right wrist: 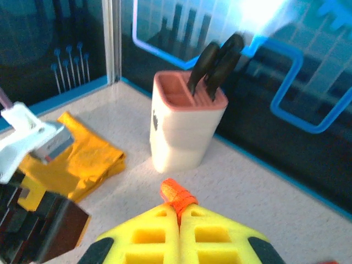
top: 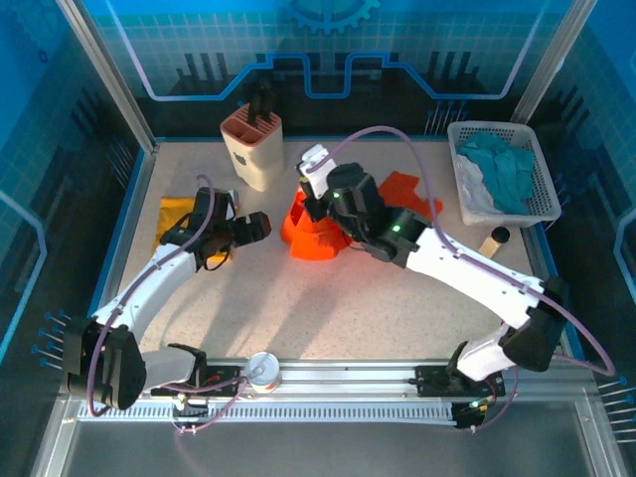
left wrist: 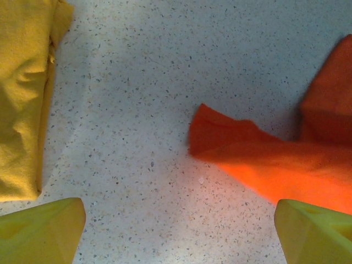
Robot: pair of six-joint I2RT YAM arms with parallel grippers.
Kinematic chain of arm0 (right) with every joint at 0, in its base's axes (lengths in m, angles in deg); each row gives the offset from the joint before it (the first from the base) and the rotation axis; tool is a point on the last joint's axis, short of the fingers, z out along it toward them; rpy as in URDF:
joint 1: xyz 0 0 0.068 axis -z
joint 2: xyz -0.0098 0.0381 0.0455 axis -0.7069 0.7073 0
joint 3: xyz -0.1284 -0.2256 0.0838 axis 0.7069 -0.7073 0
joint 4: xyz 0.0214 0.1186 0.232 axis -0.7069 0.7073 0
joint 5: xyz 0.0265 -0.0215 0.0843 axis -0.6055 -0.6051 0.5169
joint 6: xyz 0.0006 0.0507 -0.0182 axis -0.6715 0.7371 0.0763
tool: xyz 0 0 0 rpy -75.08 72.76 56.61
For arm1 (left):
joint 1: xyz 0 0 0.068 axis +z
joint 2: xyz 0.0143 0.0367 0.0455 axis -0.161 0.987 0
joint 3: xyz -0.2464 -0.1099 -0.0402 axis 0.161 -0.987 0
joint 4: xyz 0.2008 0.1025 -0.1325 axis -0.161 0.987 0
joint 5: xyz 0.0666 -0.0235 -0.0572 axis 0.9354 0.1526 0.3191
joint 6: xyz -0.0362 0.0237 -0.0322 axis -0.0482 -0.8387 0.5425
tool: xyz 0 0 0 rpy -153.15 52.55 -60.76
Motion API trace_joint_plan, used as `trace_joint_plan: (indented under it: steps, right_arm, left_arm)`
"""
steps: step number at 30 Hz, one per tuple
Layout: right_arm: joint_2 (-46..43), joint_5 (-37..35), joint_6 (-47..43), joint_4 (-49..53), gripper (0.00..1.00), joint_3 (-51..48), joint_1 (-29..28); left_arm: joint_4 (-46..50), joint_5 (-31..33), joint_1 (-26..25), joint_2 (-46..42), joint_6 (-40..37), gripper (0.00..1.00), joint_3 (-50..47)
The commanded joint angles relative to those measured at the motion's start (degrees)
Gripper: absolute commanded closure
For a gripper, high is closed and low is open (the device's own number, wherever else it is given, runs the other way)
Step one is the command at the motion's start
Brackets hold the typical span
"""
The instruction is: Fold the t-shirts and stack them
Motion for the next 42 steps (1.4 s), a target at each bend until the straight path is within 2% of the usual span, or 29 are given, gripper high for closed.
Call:
trace_joint_plan:
  steps: [1, 5, 10, 11, 14, 17, 20, 24, 30, 35, 38, 42]
  right_arm:
    - [0.9, 0.0, 5.4, -0.4, 1.0, -1.8, -2.1]
    - [1.9, 3.1, 10.2, 0.3, 0.98, -6.2, -3.3]
    - [4.8, 12.2, 18.8, 0.5, 0.9, -11.0, -3.4]
    - [5.4, 14.6, 19.9, 0.4, 0.84, -11.6, -3.4]
    - [6.5, 20.4, 20.1, 0.3, 0.49, -12.8, -3.3]
    - [6.5, 20.9, 19.4, 1.0, 0.19, -13.5, -2.6]
    - [5.5, 19.8, 20.2, 1.8, 0.0, -14.4, 0.0]
    - [3.7, 21.1, 21.6, 1.8, 0.0, -16.6, 5.5]
    - [-0.5, 18.0, 20.8, 3.6, 0.0, -19.8, 11.3]
    - [-3.1, 20.9, 23.7, 2.7, 0.0, -23.5, 16.3]
    - [-2.9, 21.3, 25.1, 3.8, 0.0, -24.4, 17.9]
    - [-1.3, 20.5, 26.3, 5.7, 0.0, -24.9, 19.1]
  left_arm:
    - [3.2, 0.2, 1.3, -1.3, -0.3, 0.1, 1.3]
    - [3.7, -0.1, 1.9, -1.0, -0.4, 0.1, 1.0]
    - [3.8, -0.1, 2.0, 0.5, -0.2, 0.1, 0.6]
    - [3.9, 0.1, 2.0, 0.8, -0.1, 0.09, 0.4]
    - [3.8, 0.4, 2.1, 1.2, -0.1, 0.09, -0.2]
    - [4.3, 0.3, 2.1, 1.7, -0.5, 0.1, -0.1]
    - [5.3, 0.0, 2.1, 2.8, -0.6, 0.1, 0.7]
    - [5.0, -1.9, 1.9, 3.7, 1.5, 0.11, -0.1]
    - [0.1, -6.4, 0.3, 6.0, 5.5, 0.14, -4.0]
    - [-3.9, -7.5, -2.5, 10.6, 8.5, 0.14, -4.9]
    - [-7.4, -5.9, -2.7, 13.4, 11.0, 0.11, -5.3]
    - [-11.9, -7.2, -2.7, 16.6, 14.1, 0.1, -4.3]
